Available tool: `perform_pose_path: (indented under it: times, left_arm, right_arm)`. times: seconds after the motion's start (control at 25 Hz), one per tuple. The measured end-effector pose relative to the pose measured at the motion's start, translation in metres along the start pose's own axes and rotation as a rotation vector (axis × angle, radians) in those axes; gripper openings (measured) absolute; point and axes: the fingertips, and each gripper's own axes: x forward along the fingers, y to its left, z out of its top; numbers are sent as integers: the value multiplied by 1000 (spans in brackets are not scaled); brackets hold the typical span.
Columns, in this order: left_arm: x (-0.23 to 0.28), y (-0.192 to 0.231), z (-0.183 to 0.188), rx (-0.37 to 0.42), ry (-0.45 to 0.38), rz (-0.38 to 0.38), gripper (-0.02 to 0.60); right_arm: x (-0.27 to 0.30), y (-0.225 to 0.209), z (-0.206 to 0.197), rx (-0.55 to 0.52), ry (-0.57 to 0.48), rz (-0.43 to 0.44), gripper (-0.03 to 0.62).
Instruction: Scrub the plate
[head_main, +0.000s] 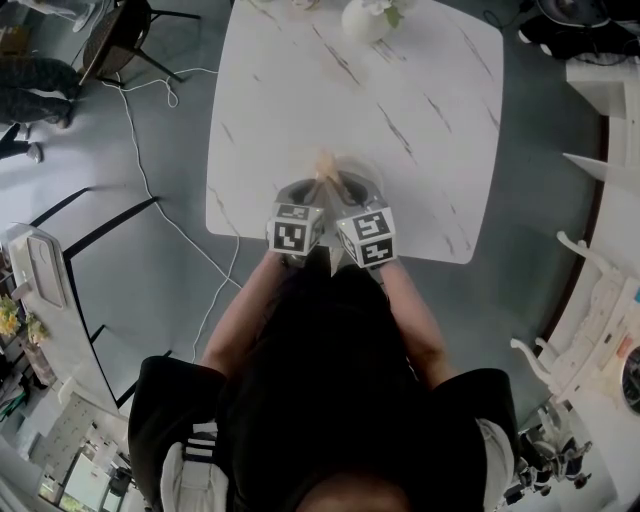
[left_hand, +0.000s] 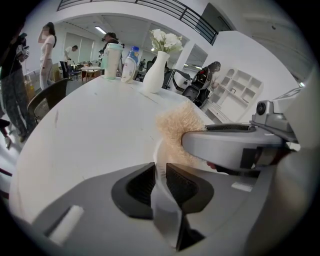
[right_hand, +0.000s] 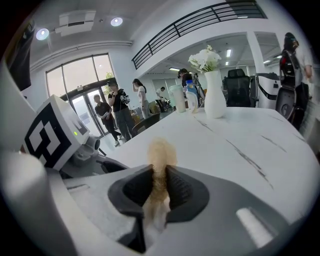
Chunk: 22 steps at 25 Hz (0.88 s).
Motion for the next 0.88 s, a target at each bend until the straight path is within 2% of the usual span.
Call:
perform_pose_path:
  times: [0.88]
  left_arm:
    - [3, 1, -4, -21, -17, -12, 74]
  right_arm:
    - [-29, -53, -7, 64, -2, -139, 67]
